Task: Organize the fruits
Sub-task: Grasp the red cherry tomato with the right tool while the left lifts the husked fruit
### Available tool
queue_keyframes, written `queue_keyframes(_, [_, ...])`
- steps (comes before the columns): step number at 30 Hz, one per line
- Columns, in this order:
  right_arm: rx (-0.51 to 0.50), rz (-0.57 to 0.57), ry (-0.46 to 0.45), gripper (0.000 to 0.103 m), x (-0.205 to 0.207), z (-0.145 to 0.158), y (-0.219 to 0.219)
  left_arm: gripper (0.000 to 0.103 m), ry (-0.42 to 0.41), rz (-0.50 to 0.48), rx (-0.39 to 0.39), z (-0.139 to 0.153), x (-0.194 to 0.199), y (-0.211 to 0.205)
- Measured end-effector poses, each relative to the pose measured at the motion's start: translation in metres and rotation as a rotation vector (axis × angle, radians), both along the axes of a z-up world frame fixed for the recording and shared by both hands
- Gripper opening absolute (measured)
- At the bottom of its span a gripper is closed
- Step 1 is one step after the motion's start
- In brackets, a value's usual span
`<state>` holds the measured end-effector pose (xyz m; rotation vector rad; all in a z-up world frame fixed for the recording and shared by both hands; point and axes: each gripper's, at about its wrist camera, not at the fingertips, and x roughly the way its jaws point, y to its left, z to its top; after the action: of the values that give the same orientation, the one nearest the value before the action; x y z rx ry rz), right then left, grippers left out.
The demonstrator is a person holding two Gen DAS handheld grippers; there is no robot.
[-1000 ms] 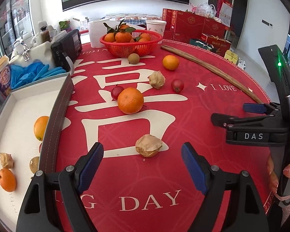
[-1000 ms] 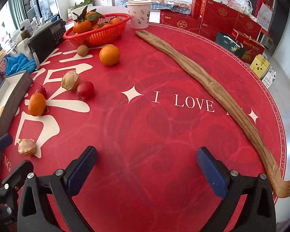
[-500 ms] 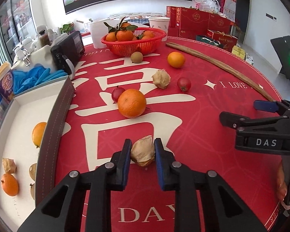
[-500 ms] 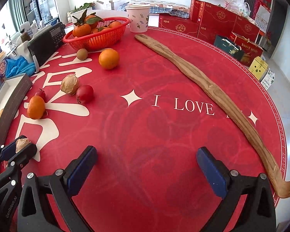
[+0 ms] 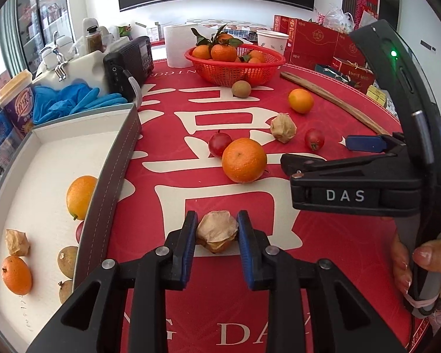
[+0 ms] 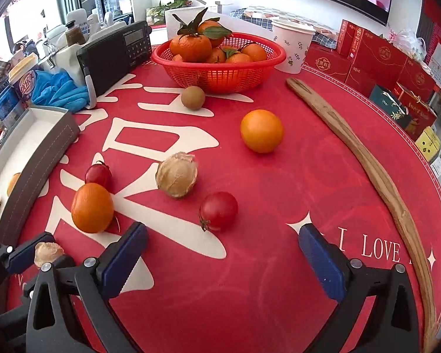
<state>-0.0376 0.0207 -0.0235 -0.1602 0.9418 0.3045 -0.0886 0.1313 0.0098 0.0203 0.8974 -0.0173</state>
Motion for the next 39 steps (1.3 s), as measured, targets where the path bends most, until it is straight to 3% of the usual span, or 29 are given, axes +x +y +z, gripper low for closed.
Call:
queue_keyframes(1, [0.003, 0.002, -0.012, 0.095, -0.001, 0.001, 0.000, 0.030, 0.000, 0.000, 0.000, 0.000, 0.000, -0.001])
queue_keyframes(2, [0.008, 0.003, -0.027, 0.076, -0.003, 0.003, 0.001, 0.030, 0.000, 0.000, -0.001, 0.000, 0.000, 0.000])
queue_keyframes(3, [0.014, 0.005, -0.039, 0.064, -0.003, 0.006, 0.002, 0.030, 0.000, -0.001, -0.003, 0.000, 0.000, 0.000])
queue_keyframes(4, [0.019, 0.008, -0.046, 0.038, -0.004, 0.008, 0.002, 0.029, -0.001, 0.000, -0.007, 0.000, 0.000, 0.000])
queue_keyframes(5, [0.023, 0.005, -0.051, 0.024, -0.003, 0.008, 0.002, 0.026, -0.002, 0.001, -0.012, 0.001, 0.000, 0.001])
queue_keyframes(11, [0.153, -0.010, -0.033, 0.024, -0.013, 0.011, -0.019, 0.025, -0.044, 0.017, -0.056, 0.007, -0.006, 0.010])
queue_keyframes(18, [0.211, -0.012, -0.086, 0.024, -0.027, 0.023, -0.034, 0.025, -0.106, 0.053, -0.058, 0.018, -0.011, 0.018])
queue_keyframes(23, [0.259, -0.018, -0.059, 0.024, -0.025, 0.022, -0.038, 0.025, -0.104, 0.075, -0.062, 0.017, -0.009, 0.024])
queue_keyframes(39, [0.244, -0.019, -0.047, 0.024, -0.025, 0.017, -0.034, 0.025, -0.103, 0.094, -0.048, 0.015, -0.009, 0.029])
